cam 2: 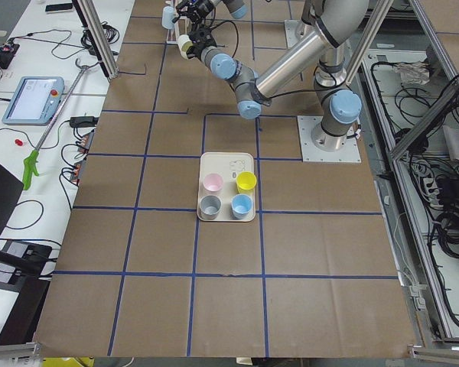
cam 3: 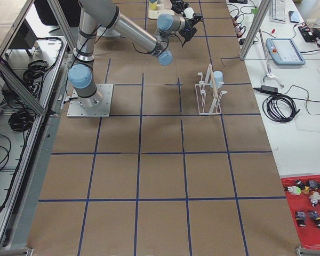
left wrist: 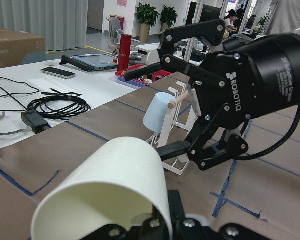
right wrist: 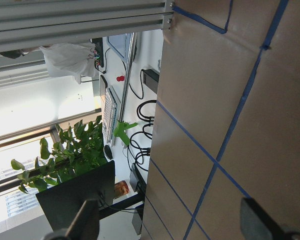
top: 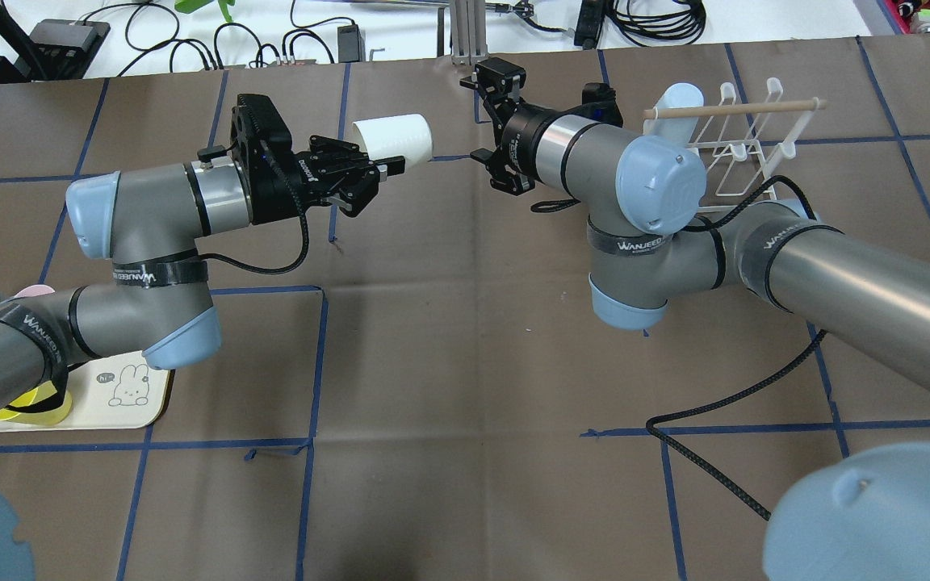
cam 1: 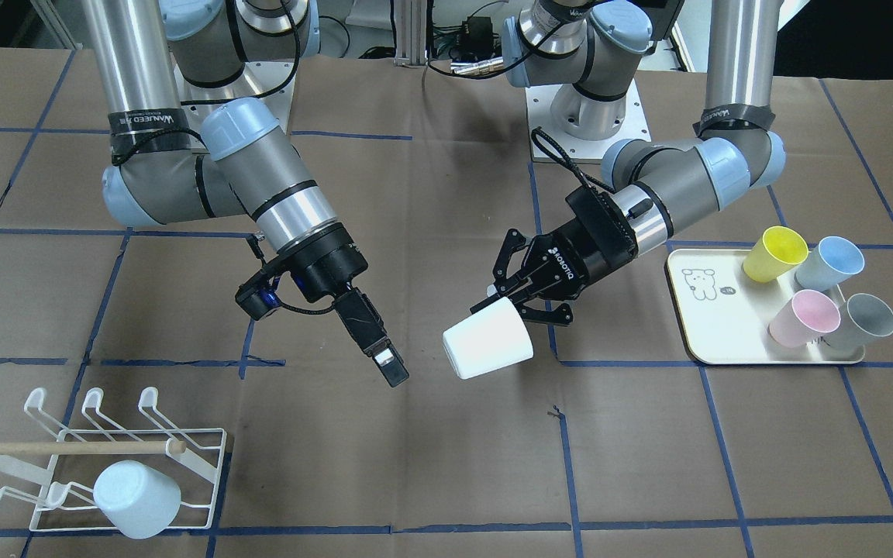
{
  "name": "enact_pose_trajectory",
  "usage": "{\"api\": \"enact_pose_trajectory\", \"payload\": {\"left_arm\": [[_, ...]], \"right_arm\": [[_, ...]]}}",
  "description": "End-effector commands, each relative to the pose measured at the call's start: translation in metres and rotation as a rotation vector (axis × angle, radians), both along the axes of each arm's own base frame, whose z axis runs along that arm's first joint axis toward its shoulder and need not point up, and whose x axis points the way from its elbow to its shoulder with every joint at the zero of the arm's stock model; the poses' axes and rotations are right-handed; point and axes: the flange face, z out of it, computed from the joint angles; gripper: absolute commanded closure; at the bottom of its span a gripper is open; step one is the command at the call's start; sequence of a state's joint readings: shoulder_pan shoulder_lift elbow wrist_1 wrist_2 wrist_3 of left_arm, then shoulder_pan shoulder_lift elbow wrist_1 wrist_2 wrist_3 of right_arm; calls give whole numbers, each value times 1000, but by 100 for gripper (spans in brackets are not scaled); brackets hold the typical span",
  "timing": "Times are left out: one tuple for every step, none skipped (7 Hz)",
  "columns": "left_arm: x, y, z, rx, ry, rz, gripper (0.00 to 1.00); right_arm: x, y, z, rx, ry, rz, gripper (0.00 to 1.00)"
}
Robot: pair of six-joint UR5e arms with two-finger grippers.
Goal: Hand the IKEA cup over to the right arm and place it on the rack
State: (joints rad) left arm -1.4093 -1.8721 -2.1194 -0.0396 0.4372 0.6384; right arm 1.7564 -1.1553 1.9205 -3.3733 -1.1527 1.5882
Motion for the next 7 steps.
{"api": "enact_pose_trajectory", "payload": {"left_arm": [[0, 1, 2, 3, 7, 10, 99], [0, 1, 3, 0, 8, 9, 99], [0, 1, 3, 1, 8, 9, 98], [-1, 1, 3, 1, 8, 8, 98], [-2, 1, 3, 1, 7, 7, 98], [-3, 2, 3, 1, 7, 6, 97], [-3, 2, 3, 1, 7, 6, 97]], "right_arm": [[0, 7, 19, 30, -21, -73, 1], [8, 12, 26, 38, -53, -82, 1], [15, 15, 28, 42, -71, -84, 1], [22, 19, 28, 49, -76, -113, 1], [32, 23, 26, 44, -60, -123, 1], [36, 25, 24, 47, -50, -127, 1], [42, 29, 23, 50, -47, -120, 1]]}}
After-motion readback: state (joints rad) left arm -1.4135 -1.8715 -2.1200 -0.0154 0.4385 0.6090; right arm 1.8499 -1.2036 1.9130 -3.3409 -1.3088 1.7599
